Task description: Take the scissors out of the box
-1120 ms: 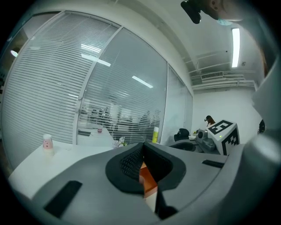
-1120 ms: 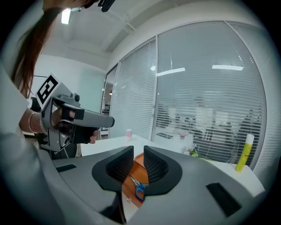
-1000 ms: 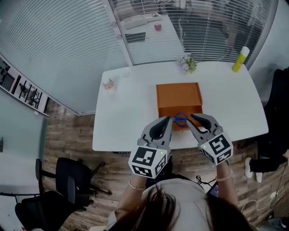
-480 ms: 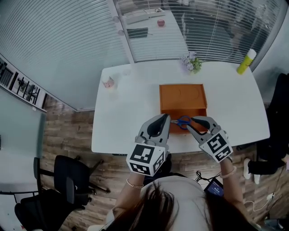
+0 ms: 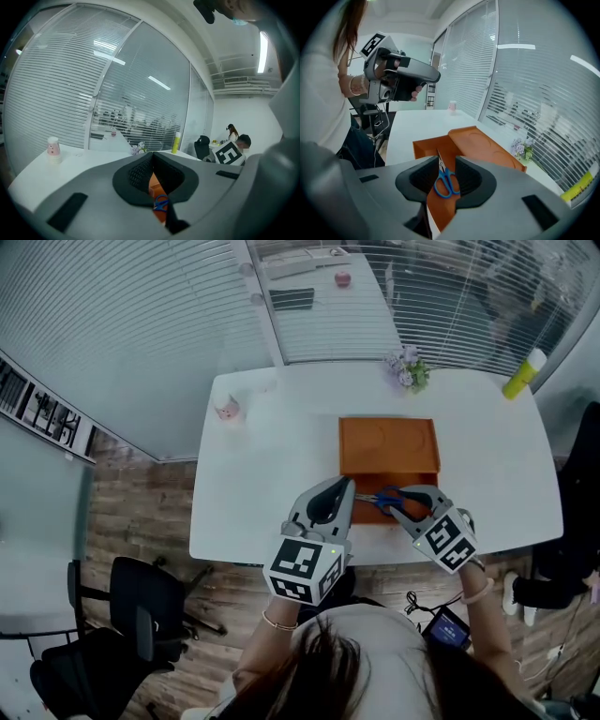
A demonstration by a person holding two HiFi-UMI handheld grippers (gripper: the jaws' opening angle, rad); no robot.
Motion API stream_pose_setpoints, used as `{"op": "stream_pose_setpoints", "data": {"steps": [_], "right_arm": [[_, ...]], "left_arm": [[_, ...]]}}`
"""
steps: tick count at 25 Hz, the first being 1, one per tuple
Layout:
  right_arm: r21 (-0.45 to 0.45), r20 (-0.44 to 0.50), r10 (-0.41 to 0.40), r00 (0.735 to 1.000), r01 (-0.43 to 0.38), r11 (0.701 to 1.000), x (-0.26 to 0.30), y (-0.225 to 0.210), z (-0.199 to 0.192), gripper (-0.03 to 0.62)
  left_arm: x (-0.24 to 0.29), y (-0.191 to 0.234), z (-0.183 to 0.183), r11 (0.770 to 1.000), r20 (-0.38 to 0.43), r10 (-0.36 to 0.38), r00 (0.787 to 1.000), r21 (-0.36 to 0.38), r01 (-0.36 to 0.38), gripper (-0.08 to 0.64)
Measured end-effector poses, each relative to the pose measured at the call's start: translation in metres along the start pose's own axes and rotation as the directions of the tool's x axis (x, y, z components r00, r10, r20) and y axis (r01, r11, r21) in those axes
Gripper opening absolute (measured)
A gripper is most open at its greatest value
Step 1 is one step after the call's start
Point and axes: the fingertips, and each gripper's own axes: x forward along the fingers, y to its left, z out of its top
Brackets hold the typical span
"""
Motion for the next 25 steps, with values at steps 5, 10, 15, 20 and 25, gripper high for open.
{"op": "stream_pose_setpoints", "data": {"steps": [5, 10, 15, 20, 25], "right_arm": [[-0.020, -0.068, 0.044, 0.997, -0.045, 0.999, 0.016, 0.000, -0.013, 0.133], [-0.041, -0.118, 0.078, 0.990, -0.083, 0.996, 0.028, -0.002, -0.020, 0.137], [-0.064, -0.171, 0.108, 0.979, -0.121, 0.991, 0.039, -0.003, -0.027, 0.140], [-0.072, -0.230, 0.145, 0.962, -0.166, 0.983, 0.048, 0.000, -0.039, 0.143], [-0.077, -0.291, 0.176, 0.940, -0.206, 0.975, 0.058, 0.002, -0.052, 0.149]], "left_arm": [[0.008, 0.010, -0.005, 1.000, -0.013, 0.002, 1.000, -0.016, -0.002, 0.017], [0.015, 0.017, -0.010, 0.999, -0.028, 0.005, 1.000, -0.034, -0.006, 0.017], [0.024, 0.019, -0.014, 0.999, -0.040, -0.011, 0.999, -0.046, 0.009, 0.017], [0.032, 0.019, -0.017, 0.998, -0.049, -0.031, 0.998, -0.053, 0.028, 0.017], [0.037, 0.022, -0.020, 0.997, -0.061, -0.043, 0.997, -0.068, 0.039, 0.017]]}}
